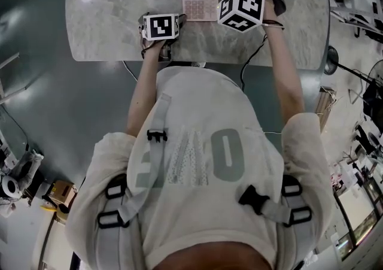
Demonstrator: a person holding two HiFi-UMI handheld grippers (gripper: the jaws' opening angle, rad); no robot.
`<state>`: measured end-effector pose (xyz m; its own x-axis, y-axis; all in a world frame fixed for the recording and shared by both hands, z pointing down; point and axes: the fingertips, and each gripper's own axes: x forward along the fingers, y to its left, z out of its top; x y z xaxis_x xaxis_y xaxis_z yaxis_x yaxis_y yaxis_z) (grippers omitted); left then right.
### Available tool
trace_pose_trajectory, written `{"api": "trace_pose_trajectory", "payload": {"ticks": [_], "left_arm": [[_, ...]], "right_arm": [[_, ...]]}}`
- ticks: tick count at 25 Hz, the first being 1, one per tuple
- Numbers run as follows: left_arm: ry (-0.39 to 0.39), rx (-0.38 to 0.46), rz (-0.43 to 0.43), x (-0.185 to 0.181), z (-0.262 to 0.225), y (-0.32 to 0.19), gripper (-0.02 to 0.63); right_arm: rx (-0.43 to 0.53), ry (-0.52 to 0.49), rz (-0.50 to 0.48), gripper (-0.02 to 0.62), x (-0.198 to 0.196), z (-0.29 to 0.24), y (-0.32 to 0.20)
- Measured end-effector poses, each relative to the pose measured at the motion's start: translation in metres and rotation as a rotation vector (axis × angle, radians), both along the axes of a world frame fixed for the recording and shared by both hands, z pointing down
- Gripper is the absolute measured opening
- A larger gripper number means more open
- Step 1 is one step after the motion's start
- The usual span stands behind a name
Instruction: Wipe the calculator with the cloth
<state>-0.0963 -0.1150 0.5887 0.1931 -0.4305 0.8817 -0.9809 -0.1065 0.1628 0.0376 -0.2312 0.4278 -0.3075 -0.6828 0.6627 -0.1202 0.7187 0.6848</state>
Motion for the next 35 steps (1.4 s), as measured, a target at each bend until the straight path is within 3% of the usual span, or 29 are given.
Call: {"api": "trace_pose_trajectory", "payload": {"ticks": [4, 13, 23, 30, 35], "left_arm": [[0.002, -0.001, 0.004, 0.002, 0.001, 0.0, 0.518], [0.003, -0.004, 0.005, 0.0, 0.003, -0.001, 0.518], [0.008, -0.016, 0.007, 0.002, 0.003, 0.001, 0.518], [0.002, -0.02, 0.005, -0.001, 0.004, 0.0, 0.518], [-0.006, -0.022, 0.001, 0.0, 0.001, 0.0, 0.518]], "right_arm": [[-0.009, 0.127, -0.052, 0.055, -0.002, 0.026, 0.002], [-0.063, 0.275, -0.097, 0.054, -0.006, 0.08, 0.005], [-0.11, 0.325, -0.087, 0.054, -0.004, 0.114, 0.013], [-0.082, 0.339, -0.075, 0.054, -0.006, 0.119, 0.015], [-0.137, 0.295, -0.062, 0.054, -0.006, 0.123, 0.026]]}}
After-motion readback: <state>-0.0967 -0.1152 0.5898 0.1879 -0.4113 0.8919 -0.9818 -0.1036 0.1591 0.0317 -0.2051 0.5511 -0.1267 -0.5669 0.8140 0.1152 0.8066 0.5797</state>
